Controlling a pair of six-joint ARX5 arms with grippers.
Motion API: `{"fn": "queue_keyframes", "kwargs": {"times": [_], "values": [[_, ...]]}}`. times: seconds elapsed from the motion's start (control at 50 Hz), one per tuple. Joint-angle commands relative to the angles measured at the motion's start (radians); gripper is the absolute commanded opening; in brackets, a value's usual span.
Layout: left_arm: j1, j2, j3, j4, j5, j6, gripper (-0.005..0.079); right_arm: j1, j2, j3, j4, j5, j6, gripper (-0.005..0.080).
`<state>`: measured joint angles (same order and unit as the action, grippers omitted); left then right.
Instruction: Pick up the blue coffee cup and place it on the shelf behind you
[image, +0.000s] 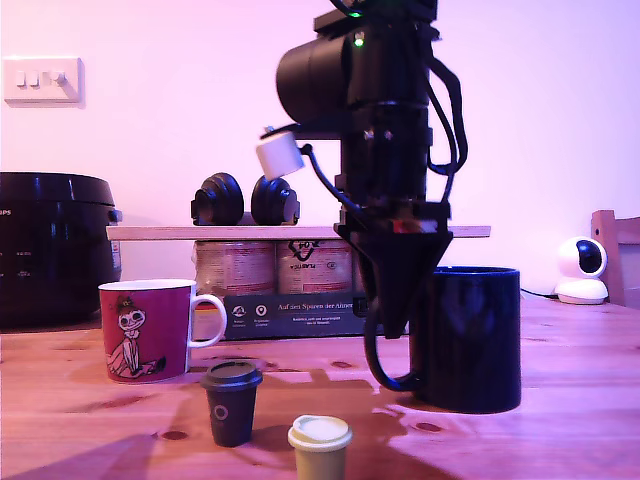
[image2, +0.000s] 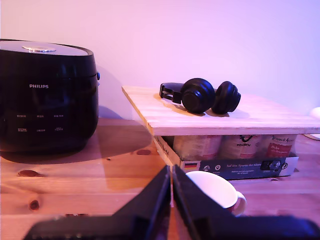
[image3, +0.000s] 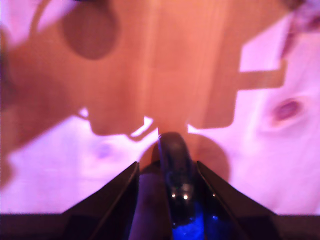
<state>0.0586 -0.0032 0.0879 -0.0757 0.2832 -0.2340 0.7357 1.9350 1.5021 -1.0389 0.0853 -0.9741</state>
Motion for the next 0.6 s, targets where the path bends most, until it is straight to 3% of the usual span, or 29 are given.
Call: {"fn": "queue_keyframes", "kwargs": {"times": [0.0,0.24,0.32,0.58], "values": [[-0.005,-0.01,-0.001,0.008,0.0,-0.003,-0.002,0.005,0.016,0.05,-0.011,-0.004,0.037,0.0318],[-0.005,-0.01,-0.001,0.0,0.0,-0.003,-0.002,0.0,0.016,0.181,-0.072,0.0,0.12,0.0318],[-0.005,-0.01,-0.001,-0.006,0.0,-0.003,-0.002,-0.007,0.016,0.225,-0.103,0.0,0.225,0.0317],[-0.005,-0.01,-0.001,-0.008,0.001,-0.003,-0.002,-0.091,0.016,0.318,-0.216,-0.008,0.811,0.0309]]}}
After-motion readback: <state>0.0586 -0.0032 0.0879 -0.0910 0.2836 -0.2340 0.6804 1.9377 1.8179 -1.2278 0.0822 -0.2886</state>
